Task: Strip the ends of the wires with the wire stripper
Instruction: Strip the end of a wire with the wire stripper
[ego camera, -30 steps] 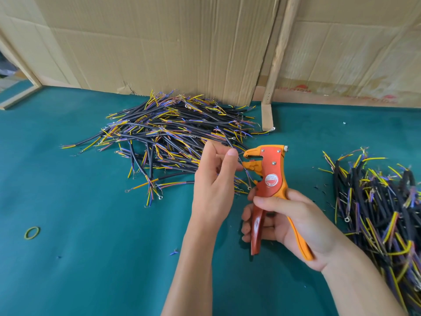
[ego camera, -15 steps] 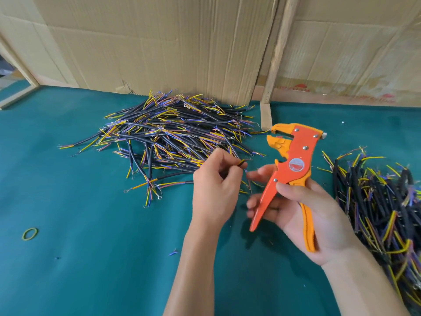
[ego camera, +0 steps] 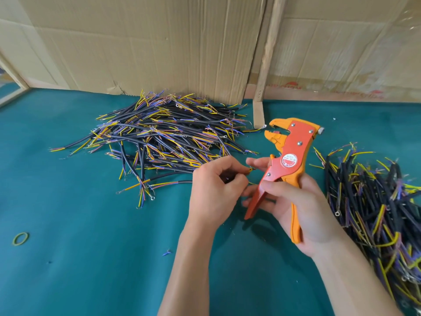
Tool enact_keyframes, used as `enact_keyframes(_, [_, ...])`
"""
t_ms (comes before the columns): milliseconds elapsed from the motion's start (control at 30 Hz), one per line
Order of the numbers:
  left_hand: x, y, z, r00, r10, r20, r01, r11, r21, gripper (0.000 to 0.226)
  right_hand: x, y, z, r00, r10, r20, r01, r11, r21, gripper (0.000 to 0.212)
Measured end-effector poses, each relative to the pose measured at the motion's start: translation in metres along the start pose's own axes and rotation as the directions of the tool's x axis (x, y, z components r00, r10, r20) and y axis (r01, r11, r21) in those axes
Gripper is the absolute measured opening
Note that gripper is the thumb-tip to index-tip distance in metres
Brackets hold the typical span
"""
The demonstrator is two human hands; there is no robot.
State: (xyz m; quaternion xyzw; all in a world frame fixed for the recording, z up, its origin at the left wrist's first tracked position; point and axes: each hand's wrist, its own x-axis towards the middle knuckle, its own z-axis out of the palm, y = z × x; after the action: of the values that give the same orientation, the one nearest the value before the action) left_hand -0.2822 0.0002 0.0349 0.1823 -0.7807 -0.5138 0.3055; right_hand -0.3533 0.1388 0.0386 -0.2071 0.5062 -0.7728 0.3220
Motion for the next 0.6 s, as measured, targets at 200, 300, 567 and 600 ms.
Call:
enact_keyframes(200, [0.001,0.002,0.000,1.000,0.004,0.000,-0.004,1.000,-0.002,0.020,0.001,-0.002,-0.006,0.999,0.013,0.030,-0.013,1.000,0.004,0.033])
enact_keyframes(300, [0.000,0.002,-0.001,1.000,-0.001,0.003,0.001,1.000,0.000,0.019,0.000,-0.003,-0.007,0.999,0.025,0.042,-0.024,0.999,-0.022,0.032])
enact_keyframes(567, [0.001,0.001,-0.002,0.999,-0.048,-0.019,0.047,0.998,-0.031,0.019,0.001,-0.001,-0.012,1.000,0.010,-0.012,-0.010,1.000,-0.007,0.036])
enact_keyframes(600, [0.001,0.000,-0.003,0.998,-0.057,-0.028,0.056,0.998,-0.037,0.019,0.001,-0.001,-0.012,1.000,0.014,-0.022,-0.014,1.000,-0.003,0.037])
